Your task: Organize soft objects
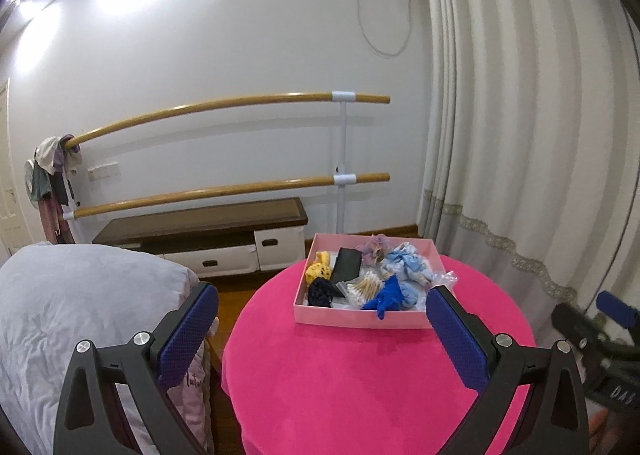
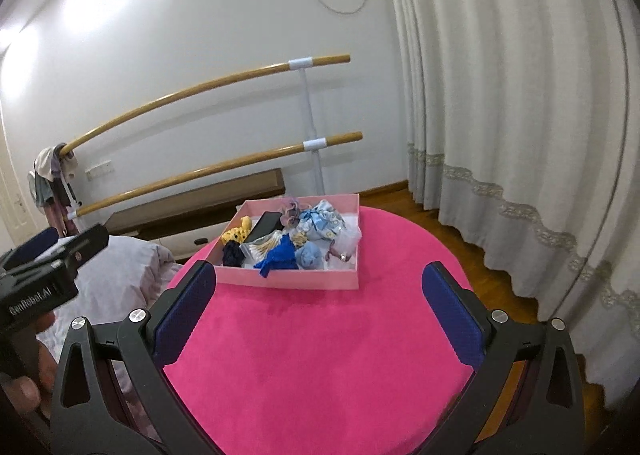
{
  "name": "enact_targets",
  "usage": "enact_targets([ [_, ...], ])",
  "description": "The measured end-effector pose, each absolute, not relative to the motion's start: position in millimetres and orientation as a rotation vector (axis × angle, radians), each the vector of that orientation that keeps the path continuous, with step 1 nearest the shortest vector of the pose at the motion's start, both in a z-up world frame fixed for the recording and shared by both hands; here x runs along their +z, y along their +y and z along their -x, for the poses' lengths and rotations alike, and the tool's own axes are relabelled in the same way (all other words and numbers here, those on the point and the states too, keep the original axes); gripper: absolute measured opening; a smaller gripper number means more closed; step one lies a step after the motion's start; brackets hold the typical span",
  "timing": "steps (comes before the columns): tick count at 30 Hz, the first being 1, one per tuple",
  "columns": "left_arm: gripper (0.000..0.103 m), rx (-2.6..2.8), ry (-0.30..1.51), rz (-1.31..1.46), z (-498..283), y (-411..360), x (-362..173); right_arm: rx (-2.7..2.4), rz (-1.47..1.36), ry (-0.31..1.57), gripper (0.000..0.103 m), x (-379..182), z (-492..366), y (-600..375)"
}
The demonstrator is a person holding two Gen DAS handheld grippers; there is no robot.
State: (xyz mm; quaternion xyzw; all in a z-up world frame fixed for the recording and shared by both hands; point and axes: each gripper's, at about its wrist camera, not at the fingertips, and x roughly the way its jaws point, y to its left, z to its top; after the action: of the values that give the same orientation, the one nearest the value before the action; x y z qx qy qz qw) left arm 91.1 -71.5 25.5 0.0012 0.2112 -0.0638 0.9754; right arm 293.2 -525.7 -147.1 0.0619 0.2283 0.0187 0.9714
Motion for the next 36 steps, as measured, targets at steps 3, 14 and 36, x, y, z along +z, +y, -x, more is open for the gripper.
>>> enact_targets([
  [3, 0.103, -0.132, 0.414, -0.001, -65.1, -70.0, 26.9, 0.019, -0.101, 0.443, 0.103, -146.8, -277.5, -521.3],
  [14, 0.103, -0.124, 0.380, 0.012, -9.5, -64.1, 26.5, 0.018, -0.078, 0.380, 0.103, -137.5, -239.8, -509.2],
  [36, 0.103, -0.128, 0.389, 0.089, -14.3, -44.7, 24.4, 0.013, -0.055, 0.372, 0.103, -135.8, -234.0, -503.8],
])
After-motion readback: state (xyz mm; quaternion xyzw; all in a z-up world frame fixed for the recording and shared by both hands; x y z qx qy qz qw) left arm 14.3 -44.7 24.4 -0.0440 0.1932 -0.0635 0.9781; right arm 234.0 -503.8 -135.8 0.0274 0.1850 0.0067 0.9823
